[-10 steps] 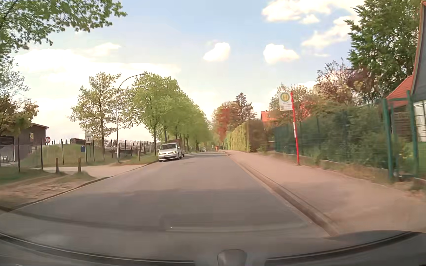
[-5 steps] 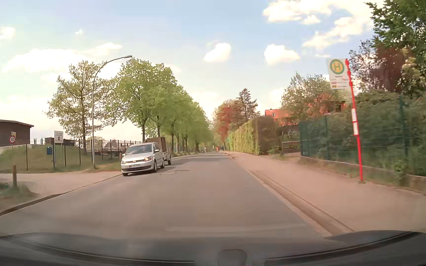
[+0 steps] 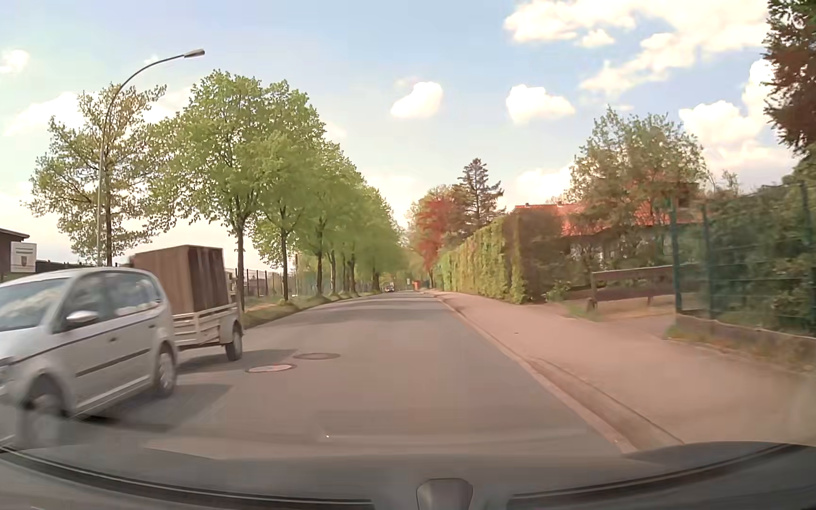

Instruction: Follow the waypoints while adhering to traffic rules and regulations

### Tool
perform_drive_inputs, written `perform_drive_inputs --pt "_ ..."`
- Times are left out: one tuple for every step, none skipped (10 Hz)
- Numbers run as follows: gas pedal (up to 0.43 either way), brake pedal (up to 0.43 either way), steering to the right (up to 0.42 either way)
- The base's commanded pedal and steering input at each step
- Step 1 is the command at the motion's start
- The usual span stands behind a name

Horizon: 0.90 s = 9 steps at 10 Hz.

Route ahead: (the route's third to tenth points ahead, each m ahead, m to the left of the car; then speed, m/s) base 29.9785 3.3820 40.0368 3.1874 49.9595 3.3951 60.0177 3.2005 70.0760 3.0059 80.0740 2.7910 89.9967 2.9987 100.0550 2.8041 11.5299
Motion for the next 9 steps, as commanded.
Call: perform_drive_inputs --pt "0.118 0.000 -0.006" --pt "0.118 0.000 -0.006" --pt "0.118 0.000 -0.006" --pt "0.118 0.000 -0.006" --pt "0.118 0.000 -0.006" --pt "0.118 0.000 -0.006" --pt "0.118 0.000 -0.006" --pt "0.118 0.000 -0.006" --pt "0.118 0.000 -0.006"
